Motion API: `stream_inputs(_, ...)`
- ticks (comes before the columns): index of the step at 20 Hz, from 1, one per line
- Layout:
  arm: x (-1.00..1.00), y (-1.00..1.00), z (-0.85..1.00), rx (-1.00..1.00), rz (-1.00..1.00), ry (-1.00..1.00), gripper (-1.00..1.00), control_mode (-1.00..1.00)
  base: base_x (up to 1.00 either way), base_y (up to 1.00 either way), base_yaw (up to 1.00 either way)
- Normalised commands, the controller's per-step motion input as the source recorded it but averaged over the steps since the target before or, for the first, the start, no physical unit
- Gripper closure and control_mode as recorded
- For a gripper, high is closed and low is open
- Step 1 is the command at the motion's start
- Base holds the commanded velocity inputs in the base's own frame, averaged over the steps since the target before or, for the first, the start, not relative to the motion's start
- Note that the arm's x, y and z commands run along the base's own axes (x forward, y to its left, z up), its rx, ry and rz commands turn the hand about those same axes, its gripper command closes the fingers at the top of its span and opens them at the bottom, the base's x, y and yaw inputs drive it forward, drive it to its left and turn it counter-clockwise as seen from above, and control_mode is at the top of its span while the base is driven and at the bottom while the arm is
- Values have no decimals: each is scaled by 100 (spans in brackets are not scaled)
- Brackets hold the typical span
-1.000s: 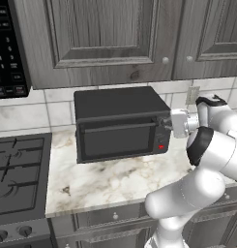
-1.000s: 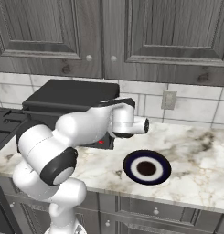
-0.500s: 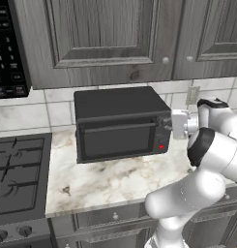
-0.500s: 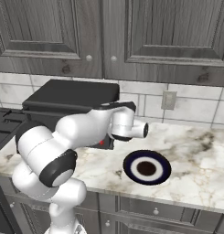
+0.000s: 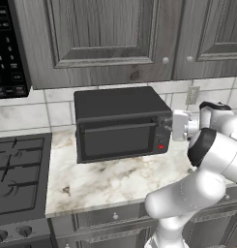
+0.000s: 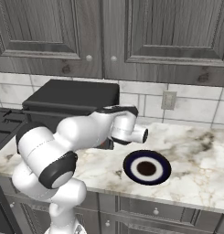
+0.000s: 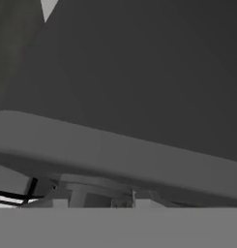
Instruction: Pick up the bagel from the plate, place it on the toaster oven rack, close the door, and set the timer.
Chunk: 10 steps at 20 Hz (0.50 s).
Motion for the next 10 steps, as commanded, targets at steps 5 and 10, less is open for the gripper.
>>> stream_inputs(5, 15, -51, -1, 53, 2, 0, 100, -100, 0, 0, 0)
stream_inputs(10, 8, -53, -17, 52, 0, 3, 100, -100, 0, 0, 0)
